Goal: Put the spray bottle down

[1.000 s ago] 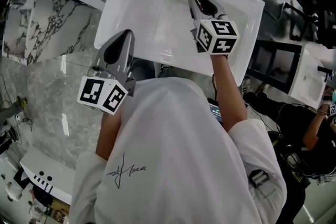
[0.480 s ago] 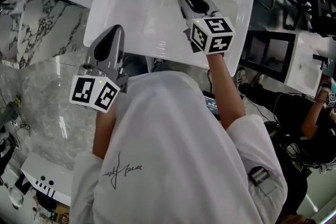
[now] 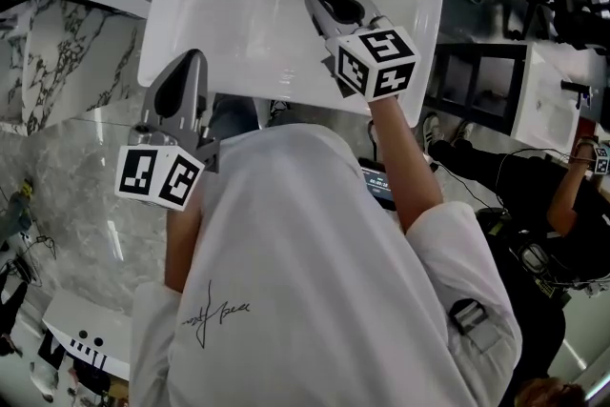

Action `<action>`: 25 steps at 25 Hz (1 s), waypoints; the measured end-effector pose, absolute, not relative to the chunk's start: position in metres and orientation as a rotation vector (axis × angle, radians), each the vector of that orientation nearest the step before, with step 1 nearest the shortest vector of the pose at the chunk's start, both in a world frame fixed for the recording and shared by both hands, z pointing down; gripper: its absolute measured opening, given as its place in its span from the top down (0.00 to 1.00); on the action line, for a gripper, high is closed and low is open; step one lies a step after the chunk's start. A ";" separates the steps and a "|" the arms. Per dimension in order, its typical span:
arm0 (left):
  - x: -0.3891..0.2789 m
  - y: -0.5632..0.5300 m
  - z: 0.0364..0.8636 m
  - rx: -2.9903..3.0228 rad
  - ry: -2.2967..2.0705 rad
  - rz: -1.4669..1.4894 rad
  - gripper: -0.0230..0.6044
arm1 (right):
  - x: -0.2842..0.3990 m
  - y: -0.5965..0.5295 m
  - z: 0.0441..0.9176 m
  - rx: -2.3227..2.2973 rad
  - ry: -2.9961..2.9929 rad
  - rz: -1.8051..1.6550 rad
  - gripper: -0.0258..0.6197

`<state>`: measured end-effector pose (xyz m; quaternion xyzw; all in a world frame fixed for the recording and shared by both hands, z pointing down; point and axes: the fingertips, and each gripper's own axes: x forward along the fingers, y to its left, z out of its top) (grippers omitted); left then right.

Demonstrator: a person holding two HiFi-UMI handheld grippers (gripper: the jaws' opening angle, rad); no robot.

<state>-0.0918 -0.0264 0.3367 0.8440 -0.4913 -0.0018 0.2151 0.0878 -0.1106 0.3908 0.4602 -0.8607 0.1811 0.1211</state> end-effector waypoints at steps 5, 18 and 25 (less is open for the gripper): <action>-0.095 -0.019 0.336 2.339 -1.371 -0.009 0.88 | 0.085 -0.098 0.391 1.336 -2.502 0.531 0.88; -0.096 -0.002 0.339 2.331 -1.395 -0.046 0.88 | 0.086 -0.068 0.378 1.372 -2.509 0.572 0.90; -0.109 0.010 0.347 2.306 -1.448 -0.029 0.88 | 0.079 -0.047 0.371 1.363 -2.521 0.562 0.95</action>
